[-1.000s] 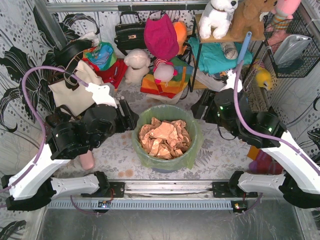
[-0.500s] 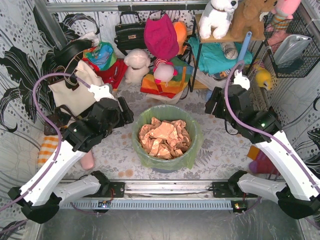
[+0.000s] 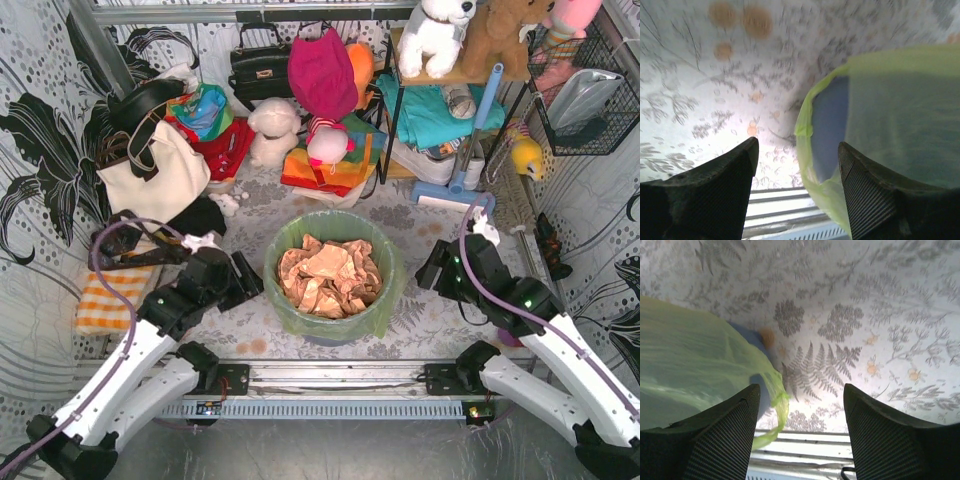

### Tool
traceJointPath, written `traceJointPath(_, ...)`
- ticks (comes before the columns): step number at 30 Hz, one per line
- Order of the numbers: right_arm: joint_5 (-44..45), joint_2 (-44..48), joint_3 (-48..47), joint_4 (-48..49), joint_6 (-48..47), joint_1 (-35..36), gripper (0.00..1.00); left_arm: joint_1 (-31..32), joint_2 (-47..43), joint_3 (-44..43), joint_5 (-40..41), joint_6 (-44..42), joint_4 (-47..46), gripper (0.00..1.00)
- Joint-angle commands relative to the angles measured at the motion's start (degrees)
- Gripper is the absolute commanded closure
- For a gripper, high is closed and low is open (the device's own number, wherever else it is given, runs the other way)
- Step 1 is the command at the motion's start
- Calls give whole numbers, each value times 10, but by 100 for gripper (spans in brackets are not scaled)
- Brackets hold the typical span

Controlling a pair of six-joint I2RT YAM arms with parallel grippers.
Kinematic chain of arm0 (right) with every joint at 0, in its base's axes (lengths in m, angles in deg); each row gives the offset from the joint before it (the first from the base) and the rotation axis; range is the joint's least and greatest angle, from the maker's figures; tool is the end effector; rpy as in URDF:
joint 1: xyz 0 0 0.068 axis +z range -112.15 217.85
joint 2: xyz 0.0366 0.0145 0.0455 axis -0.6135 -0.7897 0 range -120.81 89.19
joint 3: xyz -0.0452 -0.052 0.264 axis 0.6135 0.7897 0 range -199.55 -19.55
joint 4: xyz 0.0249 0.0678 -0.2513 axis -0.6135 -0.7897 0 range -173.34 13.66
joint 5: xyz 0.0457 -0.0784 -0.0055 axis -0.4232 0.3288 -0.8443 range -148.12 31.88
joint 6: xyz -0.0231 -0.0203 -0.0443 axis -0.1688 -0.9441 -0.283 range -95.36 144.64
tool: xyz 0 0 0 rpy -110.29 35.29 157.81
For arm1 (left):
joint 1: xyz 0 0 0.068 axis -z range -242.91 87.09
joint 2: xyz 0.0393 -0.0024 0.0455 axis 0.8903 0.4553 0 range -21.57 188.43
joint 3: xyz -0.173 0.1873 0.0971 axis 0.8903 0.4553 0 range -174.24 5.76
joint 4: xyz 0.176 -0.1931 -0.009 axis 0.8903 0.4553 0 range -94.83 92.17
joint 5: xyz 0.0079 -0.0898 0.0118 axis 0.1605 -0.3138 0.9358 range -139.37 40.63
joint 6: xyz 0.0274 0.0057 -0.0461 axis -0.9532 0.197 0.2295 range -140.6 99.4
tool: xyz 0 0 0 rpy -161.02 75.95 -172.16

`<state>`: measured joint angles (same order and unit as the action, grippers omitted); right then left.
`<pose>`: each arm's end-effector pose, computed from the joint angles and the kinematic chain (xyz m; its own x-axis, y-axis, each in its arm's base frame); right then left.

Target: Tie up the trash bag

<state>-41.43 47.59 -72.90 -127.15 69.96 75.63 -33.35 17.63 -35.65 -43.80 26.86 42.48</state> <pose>0.1122 0.0742 0.3292 -0.6422 0.3639 -0.6746 0.0653 0.9029 0.4249 0.1193 -0.0636 0.2723 -0.7345 -0.4265 -0.5278 -0.1622 0.8656 -0.4737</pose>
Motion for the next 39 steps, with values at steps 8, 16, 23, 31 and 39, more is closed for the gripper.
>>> traceJointPath(8, -113, 65, 120, 73, 68, -3, 33, -3, -40, 155, -168, 70, -145, 31)
traceJointPath(16, -106, 34, 131, 94, 60, -3, 33, -2, 25, 195, -164, 97, -204, 35)
traceJointPath(23, -116, 13, 156, 130, 70, -3, 35, -2, 58, 249, -196, 102, -290, 39)
traceJointPath(31, -134, 1, 190, 160, 84, -3, 38, -2, 64, 271, -182, 104, -308, 52)
traceJointPath(39, -161, -5, 222, 199, 97, -3, 51, -2, 59, 239, -163, 108, -300, 59)
